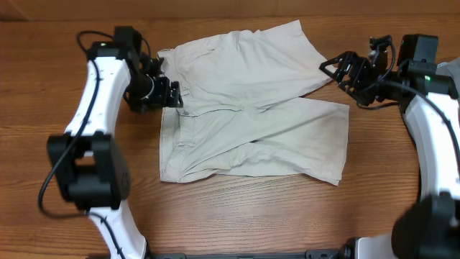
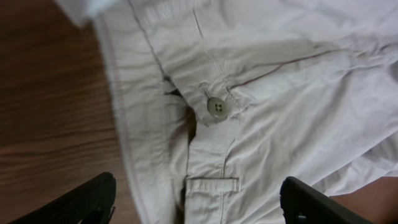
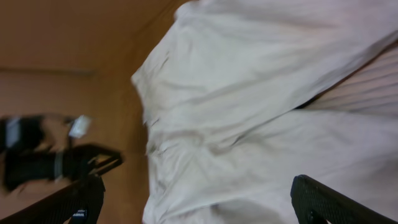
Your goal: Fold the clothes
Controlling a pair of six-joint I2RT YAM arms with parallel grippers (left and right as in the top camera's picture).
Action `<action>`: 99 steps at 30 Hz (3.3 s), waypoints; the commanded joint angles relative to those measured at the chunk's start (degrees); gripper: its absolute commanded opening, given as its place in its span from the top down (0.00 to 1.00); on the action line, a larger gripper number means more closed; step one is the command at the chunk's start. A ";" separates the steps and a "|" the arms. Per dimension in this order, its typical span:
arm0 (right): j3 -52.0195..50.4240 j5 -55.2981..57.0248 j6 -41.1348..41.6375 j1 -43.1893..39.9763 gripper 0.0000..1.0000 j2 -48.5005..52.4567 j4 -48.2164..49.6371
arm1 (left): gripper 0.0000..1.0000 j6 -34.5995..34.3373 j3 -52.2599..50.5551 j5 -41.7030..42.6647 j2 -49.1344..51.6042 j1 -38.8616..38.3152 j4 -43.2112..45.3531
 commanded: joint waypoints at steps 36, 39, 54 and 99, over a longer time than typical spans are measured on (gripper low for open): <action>-17.92 21.44 6.16 16.02 0.12 -5.03 -3.98 | 0.96 -0.50 3.17 3.04 2.45 8.31 -2.51; -22.77 25.11 10.43 16.02 0.18 -5.03 0.31 | 0.96 -0.50 3.17 0.63 3.50 7.93 -2.23; -39.45 35.71 22.51 16.02 0.69 -4.42 11.10 | 0.96 0.17 3.17 -5.68 4.57 7.91 -1.44; -42.60 30.45 16.74 -1.44 0.96 -6.67 1.55 | 0.95 0.35 3.17 -8.50 4.57 8.41 0.28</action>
